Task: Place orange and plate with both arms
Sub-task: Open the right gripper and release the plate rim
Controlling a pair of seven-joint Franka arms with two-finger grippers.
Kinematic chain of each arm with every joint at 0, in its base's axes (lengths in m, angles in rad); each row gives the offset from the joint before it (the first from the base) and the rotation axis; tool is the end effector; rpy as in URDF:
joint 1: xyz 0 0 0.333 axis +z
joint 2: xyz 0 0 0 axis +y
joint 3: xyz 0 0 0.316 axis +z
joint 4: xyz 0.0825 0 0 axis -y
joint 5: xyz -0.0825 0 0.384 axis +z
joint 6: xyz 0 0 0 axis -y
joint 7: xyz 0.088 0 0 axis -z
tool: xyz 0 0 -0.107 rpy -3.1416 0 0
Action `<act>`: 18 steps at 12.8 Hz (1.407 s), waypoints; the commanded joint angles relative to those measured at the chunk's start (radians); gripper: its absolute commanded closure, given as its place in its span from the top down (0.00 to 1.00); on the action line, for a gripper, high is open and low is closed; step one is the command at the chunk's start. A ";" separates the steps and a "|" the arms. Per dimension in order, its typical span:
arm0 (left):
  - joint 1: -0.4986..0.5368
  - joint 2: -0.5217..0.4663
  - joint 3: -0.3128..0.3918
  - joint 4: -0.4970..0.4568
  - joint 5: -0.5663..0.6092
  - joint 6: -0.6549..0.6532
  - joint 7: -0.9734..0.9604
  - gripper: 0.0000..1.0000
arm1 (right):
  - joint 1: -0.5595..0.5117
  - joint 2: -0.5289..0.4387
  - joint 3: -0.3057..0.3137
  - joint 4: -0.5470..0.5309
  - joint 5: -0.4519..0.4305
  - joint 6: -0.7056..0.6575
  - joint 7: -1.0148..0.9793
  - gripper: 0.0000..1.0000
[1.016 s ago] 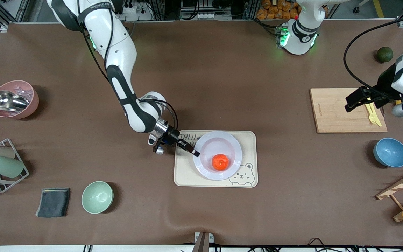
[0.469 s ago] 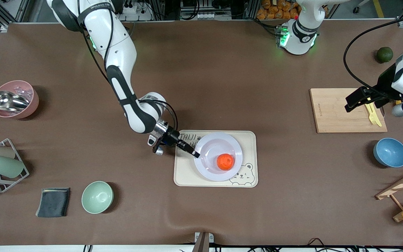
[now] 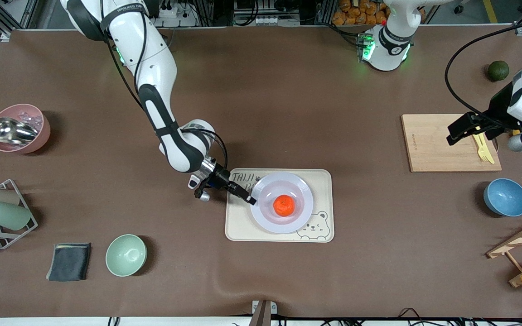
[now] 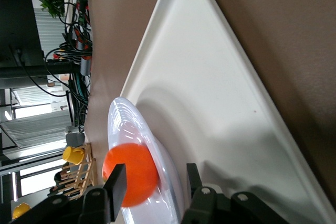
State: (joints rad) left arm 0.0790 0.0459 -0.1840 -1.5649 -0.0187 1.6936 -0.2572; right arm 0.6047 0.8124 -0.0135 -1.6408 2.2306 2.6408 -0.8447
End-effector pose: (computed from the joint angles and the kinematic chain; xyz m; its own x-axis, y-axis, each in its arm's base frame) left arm 0.5771 -0.0601 0.6131 0.9852 0.1550 0.0738 0.1517 -0.9873 0.0474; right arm 0.5656 0.3562 0.1314 0.8328 -0.5464 -0.0886 -0.3364 -0.3726 -0.8649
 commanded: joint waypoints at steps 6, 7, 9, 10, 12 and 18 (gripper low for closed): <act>0.002 -0.017 -0.003 -0.003 0.017 0.008 0.013 1.00 | -0.026 -0.025 0.009 0.022 -0.609 0.061 0.660 0.53; 0.002 -0.018 -0.003 -0.003 0.019 0.008 0.013 1.00 | -0.036 -0.035 0.009 0.021 -0.665 0.044 0.718 0.55; 0.002 -0.023 -0.003 -0.004 0.019 0.008 0.013 1.00 | -0.077 -0.053 0.009 0.012 -0.753 -0.031 0.788 0.56; 0.002 -0.023 -0.003 -0.003 0.019 0.008 0.013 1.00 | -0.092 -0.062 0.007 0.010 -0.788 -0.082 0.820 0.57; 0.002 -0.024 -0.003 0.002 0.019 0.008 0.015 1.00 | -0.124 -0.091 0.006 0.006 -0.905 -0.152 0.910 0.59; 0.002 -0.027 -0.003 0.003 0.019 -0.002 0.024 1.00 | -0.190 -0.223 -0.092 0.013 -1.296 -0.519 1.193 0.80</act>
State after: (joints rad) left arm 0.0796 0.0377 -0.1840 -1.5558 -0.0187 1.6962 -0.2571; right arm 0.4334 0.6506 -0.1014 -1.5951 0.9781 2.1780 0.3125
